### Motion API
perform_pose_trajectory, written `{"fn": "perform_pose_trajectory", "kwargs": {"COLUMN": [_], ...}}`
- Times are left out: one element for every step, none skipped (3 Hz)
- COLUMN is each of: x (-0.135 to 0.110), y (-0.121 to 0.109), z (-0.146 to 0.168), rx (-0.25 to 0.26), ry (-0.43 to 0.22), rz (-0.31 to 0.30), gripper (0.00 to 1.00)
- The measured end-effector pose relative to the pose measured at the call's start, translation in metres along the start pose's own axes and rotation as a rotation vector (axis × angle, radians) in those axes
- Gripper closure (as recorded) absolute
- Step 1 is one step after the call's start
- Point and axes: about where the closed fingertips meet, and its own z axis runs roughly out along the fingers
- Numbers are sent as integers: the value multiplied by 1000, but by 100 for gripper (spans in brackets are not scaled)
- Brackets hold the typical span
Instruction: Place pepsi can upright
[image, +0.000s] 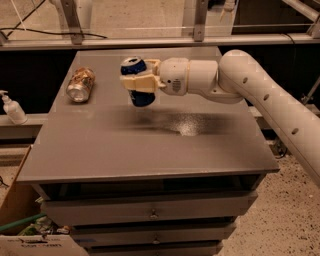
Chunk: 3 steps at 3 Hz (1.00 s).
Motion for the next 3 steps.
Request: {"fn": "perform_pose_trajectory", "kwargs": {"x": [4, 15, 26], "y": [0, 3, 8], "z": [-6, -15, -23], "rx": [15, 28, 22], "ry": [-51, -95, -100], "rz": [10, 12, -8], "gripper": [100, 100, 100]}}
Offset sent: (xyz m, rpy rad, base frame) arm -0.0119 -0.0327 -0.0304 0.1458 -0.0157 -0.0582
